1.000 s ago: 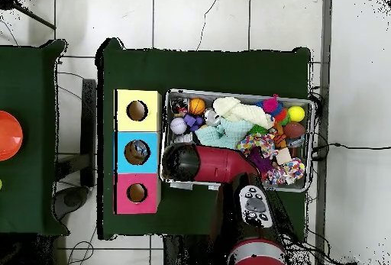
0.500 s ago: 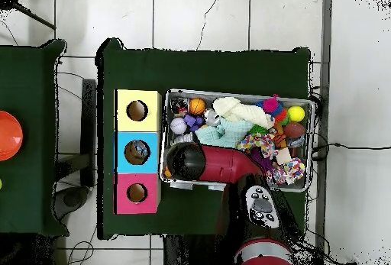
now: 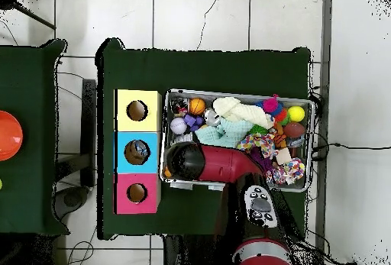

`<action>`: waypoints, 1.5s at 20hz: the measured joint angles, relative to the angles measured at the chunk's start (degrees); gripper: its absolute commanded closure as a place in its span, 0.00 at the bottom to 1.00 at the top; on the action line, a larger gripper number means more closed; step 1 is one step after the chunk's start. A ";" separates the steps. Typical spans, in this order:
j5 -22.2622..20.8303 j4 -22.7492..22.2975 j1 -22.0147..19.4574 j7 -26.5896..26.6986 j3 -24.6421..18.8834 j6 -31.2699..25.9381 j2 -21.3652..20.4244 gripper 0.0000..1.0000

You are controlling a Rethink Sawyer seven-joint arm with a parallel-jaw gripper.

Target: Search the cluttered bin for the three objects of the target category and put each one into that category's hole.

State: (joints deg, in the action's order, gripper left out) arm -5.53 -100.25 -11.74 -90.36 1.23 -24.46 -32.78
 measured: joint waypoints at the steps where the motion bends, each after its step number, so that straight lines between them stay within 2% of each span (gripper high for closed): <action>1: 0.00 0.01 0.08 0.00 0.00 0.00 0.02 1.00; 11: 0.00 0.07 0.12 0.00 0.01 0.00 0.74 1.00; 12: 0.00 0.07 0.12 0.00 0.01 0.00 1.10 0.00; 30: 0.00 0.36 -0.11 0.00 0.01 0.00 1.26 0.00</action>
State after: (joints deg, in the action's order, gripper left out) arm -5.53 -99.88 -11.85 -90.36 1.24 -24.46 -31.52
